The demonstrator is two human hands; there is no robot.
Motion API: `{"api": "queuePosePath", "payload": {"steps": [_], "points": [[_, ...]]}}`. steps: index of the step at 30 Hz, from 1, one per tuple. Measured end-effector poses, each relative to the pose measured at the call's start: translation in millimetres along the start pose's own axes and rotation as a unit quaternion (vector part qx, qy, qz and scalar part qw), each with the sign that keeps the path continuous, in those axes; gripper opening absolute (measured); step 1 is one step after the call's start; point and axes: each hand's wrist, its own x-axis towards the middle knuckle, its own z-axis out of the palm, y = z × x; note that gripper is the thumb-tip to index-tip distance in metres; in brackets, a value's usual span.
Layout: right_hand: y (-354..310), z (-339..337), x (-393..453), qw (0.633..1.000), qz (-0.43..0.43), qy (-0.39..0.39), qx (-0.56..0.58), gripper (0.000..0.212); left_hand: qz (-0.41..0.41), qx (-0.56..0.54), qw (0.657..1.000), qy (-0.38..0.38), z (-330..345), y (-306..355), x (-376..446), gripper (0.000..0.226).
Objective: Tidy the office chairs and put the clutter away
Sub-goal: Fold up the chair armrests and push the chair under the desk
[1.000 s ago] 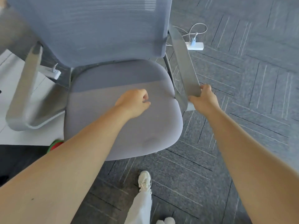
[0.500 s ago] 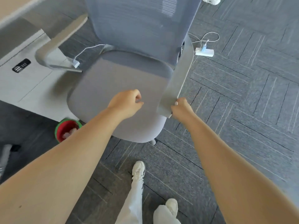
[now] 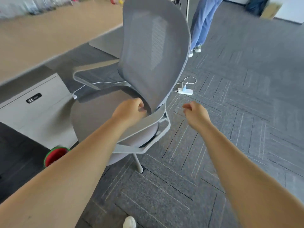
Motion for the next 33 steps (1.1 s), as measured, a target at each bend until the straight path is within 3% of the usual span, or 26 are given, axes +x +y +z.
{"api": "queuePosePath", "payload": {"steps": [7, 14, 19, 24, 33], "points": [[-44, -63, 10, 0.995, -0.043, 0.087, 0.004, 0.034, 0.054, -0.015, 0.997, 0.052, -54, 49, 24, 0.033], [-69, -110, 62, 0.986, -0.112, 0.116, -0.028, 0.037, 0.052, -0.07, 0.991, 0.104, -84, 104, 64, 0.037], [-81, -132, 134, 0.976, -0.192, 0.064, -0.077, 0.043, 0.003, -0.079, 0.989, 0.128, -83, 138, 110, 0.043], [-105, -148, 208, 0.936, -0.305, -0.024, -0.175, 0.057, -0.09, -0.119, 0.976, 0.161, -80, 174, 147, 0.045], [-150, -147, 289, 0.852, -0.442, -0.077, -0.27, 0.083, -0.202, -0.025, 0.977, 0.06, -84, 209, 198, 0.05]]}}
